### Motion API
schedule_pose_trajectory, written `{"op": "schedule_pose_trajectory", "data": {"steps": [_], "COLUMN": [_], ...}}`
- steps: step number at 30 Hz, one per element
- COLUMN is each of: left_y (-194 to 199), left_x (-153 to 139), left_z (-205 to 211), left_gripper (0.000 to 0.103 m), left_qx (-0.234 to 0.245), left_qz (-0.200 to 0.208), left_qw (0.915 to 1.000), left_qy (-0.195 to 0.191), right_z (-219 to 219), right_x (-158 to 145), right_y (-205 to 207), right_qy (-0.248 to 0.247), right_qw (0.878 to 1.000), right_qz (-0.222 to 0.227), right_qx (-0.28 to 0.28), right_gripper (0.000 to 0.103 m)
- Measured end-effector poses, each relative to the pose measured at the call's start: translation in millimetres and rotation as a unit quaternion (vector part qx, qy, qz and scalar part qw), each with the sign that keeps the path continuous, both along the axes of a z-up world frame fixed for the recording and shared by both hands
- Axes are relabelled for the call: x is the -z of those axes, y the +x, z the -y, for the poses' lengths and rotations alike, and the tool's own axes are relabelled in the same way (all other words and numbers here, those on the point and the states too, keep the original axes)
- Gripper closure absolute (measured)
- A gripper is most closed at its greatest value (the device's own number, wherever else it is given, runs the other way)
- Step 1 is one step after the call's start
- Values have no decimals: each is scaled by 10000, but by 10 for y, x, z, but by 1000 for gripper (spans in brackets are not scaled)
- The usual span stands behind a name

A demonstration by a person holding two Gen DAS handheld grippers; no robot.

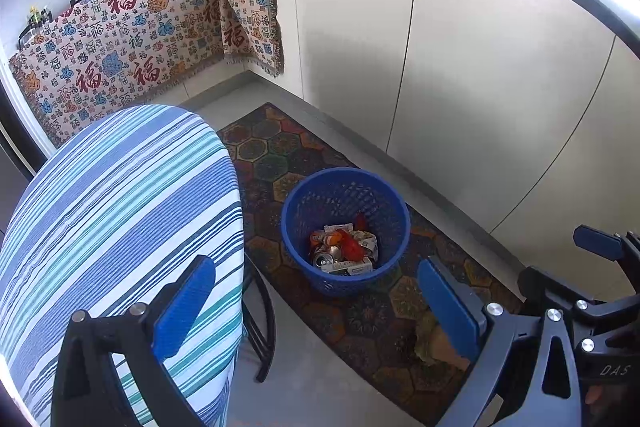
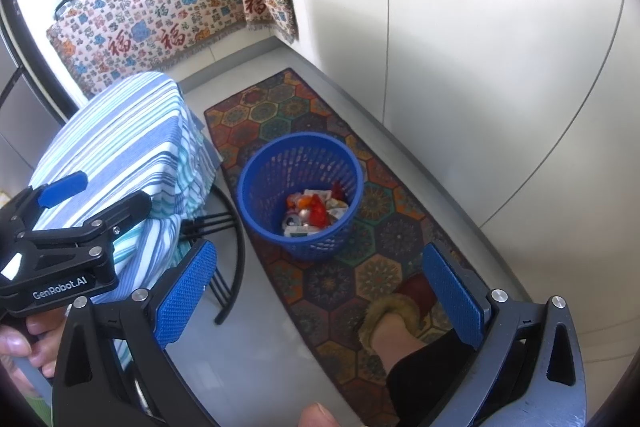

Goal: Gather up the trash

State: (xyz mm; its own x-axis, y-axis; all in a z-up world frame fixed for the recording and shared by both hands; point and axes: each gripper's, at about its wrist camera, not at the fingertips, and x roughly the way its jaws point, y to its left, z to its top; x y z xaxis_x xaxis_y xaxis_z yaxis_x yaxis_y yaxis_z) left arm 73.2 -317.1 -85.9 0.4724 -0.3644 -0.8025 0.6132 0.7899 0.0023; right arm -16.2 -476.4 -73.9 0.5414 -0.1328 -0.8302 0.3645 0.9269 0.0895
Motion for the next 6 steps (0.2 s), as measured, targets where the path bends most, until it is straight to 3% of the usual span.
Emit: {"op": "schedule_pose_trajectory", "data": {"steps": [6], "left_y": [-48], "left_x": [4], "left_z": [2], "left_gripper": [0], "left_qx": [13], "left_qz": [75], "left_qw": [10000], "left_qy": [14], "right_z": [-10], "right_x": [22], "right_y": [-4], "right_qy": [32], "right_qw": [10000], "right_qz": [-25], "right_qx": [22], "right_gripper": [0]}}
